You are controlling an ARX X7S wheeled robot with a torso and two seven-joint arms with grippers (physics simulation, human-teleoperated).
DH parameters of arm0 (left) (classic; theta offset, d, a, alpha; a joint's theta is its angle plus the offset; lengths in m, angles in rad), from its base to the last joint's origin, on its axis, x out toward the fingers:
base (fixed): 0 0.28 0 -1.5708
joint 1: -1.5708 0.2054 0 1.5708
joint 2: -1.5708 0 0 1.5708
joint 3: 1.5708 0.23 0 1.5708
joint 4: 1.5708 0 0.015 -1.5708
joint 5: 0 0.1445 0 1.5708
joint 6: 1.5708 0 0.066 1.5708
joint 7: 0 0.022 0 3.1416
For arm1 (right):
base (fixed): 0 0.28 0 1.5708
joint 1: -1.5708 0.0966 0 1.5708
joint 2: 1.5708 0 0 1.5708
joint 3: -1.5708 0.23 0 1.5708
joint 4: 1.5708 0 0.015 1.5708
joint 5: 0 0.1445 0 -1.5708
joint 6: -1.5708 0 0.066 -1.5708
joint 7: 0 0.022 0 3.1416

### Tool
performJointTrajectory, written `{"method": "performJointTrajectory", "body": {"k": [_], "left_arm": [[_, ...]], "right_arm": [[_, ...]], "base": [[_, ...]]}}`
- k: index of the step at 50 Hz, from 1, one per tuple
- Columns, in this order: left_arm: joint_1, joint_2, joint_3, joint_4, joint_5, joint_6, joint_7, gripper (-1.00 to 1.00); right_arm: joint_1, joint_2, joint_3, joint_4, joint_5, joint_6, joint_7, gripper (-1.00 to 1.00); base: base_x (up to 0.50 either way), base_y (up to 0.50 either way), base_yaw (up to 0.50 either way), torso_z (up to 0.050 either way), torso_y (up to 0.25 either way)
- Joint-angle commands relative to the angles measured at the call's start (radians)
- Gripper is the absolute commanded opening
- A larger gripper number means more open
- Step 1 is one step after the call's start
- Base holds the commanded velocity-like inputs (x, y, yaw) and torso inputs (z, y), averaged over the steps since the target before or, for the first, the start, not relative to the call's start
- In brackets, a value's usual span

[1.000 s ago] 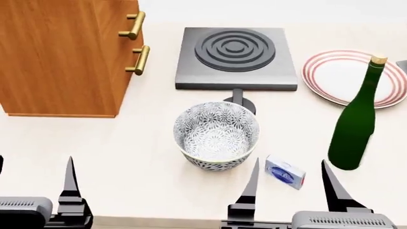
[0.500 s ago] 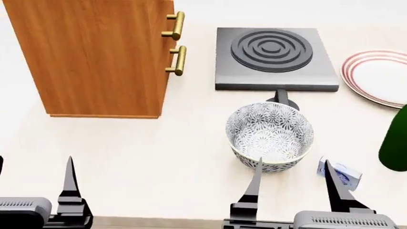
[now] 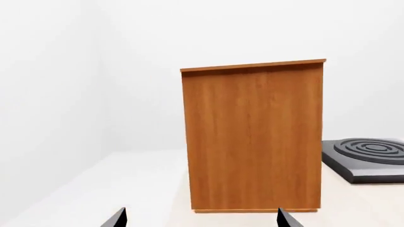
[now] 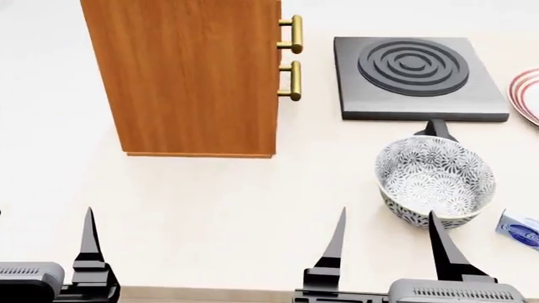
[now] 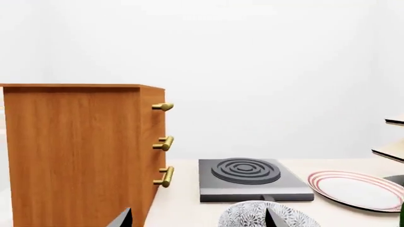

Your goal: Put the bowl on the top of the cabinet.

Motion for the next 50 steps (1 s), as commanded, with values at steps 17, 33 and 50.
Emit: {"method": "performJointTrajectory", "body": {"k": [17,33,50], "left_arm": [[0.006,-0.014,0.004,-0.005,-0.017,0.013,-0.016,1.00],[0.001,-0.020,0.016,-0.009,-0.017,0.015,-0.026,1.00],[0.000,-0.030,0.028,-0.009,-0.011,0.017,-0.038,1.00]], "right_arm": [[-0.004,0.017,-0.021,0.009,0.006,-0.012,0.026,1.00],[0.004,0.029,-0.038,0.008,0.003,0.011,0.046,1.00],[0.012,0.038,-0.049,0.013,0.007,0.031,0.064,1.00]], "base": [[0.00,0.20,0.00,0.000,0.000],[0.27,0.09,0.00,0.000,0.000],[0.20,0.04,0.00,0.000,0.000]]}}
